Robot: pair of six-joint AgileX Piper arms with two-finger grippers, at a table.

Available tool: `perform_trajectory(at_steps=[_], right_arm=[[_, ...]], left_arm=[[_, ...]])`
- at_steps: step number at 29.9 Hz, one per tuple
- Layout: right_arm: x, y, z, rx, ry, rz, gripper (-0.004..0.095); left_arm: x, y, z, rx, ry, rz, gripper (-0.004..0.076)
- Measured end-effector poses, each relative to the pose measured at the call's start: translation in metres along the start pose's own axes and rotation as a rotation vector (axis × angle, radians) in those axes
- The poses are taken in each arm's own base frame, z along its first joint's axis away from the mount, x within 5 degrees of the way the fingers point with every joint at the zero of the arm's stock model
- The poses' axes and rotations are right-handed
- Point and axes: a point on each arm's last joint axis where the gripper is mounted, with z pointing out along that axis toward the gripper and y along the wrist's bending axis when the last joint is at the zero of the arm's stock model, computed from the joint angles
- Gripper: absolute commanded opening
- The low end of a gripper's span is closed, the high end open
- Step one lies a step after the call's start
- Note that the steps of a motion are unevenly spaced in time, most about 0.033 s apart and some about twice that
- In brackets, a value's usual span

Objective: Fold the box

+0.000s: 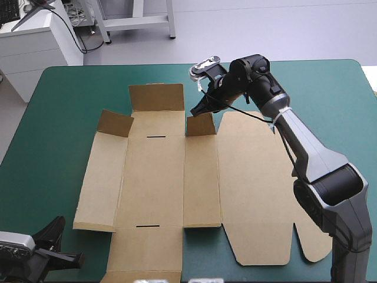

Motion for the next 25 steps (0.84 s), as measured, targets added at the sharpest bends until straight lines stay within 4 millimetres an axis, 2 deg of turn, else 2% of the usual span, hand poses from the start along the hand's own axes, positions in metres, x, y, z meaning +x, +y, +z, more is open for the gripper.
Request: perform_trajectory(at_steps=[9, 14, 17, 21, 23, 25], right_arm=[[0.002, 0.001, -0.021, 0.032, 0.001, 0.083, 0.0001], [0.014, 0.002, -0.040, 0.072, 0.012, 0.081, 0.0001], [0.031, 0.004, -0.051, 0.101, 0.017, 0.083, 0.0001], [0.065, 0.010, -0.067, 0.119, -0.002, 0.087, 0.0001], [0.083, 0.015, -0.079, 0.124, -0.034, 0.095, 0.0000], [0.101, 0.020, -0.091, 0.129, -0.070, 0.106, 0.0000]], left_arm=[[0.000, 0.000, 0.000, -0.005, -0.001, 0.004, -0.0008], [0.000, 0.000, 0.000, -0.005, -0.001, 0.004, -0.0008], [0.000, 0.000, 0.000, -0.005, -0.001, 0.004, -0.0008], [0.000, 0.001, 0.000, -0.006, -0.001, 0.006, -0.0001], [0.000, 0.001, 0.000, -0.008, -0.001, 0.007, 0.0038], [0.000, 0.001, 0.000, -0.008, -0.001, 0.007, 0.0126]])
